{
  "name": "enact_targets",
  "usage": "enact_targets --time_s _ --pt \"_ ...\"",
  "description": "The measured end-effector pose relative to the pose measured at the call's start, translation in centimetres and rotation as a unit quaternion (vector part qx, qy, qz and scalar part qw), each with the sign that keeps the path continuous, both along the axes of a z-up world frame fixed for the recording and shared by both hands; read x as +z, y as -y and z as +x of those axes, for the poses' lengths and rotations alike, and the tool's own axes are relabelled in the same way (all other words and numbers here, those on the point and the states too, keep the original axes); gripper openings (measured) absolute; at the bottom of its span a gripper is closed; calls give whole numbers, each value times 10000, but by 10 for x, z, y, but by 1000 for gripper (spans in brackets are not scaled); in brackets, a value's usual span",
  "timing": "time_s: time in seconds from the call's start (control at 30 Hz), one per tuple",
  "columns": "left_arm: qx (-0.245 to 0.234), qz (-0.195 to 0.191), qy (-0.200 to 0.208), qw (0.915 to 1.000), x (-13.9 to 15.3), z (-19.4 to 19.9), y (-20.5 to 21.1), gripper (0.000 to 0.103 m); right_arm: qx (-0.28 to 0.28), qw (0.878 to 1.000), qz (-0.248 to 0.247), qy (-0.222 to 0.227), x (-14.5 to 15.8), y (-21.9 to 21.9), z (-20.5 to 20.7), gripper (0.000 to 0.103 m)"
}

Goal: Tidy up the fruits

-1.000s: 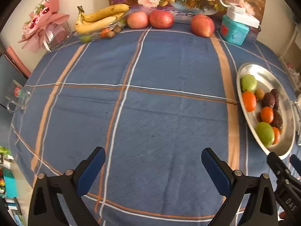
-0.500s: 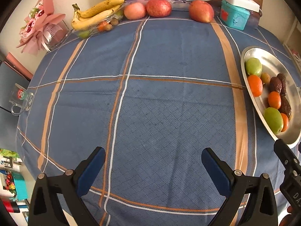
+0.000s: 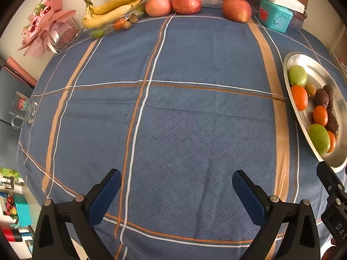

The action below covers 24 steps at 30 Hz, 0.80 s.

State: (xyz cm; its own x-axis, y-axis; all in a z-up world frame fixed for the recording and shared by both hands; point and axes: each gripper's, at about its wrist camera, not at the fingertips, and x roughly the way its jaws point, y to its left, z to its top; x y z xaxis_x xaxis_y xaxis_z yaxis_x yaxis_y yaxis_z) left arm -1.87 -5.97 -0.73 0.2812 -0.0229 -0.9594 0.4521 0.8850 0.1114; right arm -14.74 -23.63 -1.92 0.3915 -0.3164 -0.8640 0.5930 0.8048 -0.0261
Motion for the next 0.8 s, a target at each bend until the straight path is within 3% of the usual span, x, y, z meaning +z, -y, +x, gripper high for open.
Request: enact_targets --time_s 0.33,0.8 --pt "-95 77 343 9993 0 -1 -1 103 -28 10000 -48 -29 1 1 1 99" --pt "-98 -101 306 9994 7 -3 -2 103 -24 10000 -82 -35 2 -1 2 99"
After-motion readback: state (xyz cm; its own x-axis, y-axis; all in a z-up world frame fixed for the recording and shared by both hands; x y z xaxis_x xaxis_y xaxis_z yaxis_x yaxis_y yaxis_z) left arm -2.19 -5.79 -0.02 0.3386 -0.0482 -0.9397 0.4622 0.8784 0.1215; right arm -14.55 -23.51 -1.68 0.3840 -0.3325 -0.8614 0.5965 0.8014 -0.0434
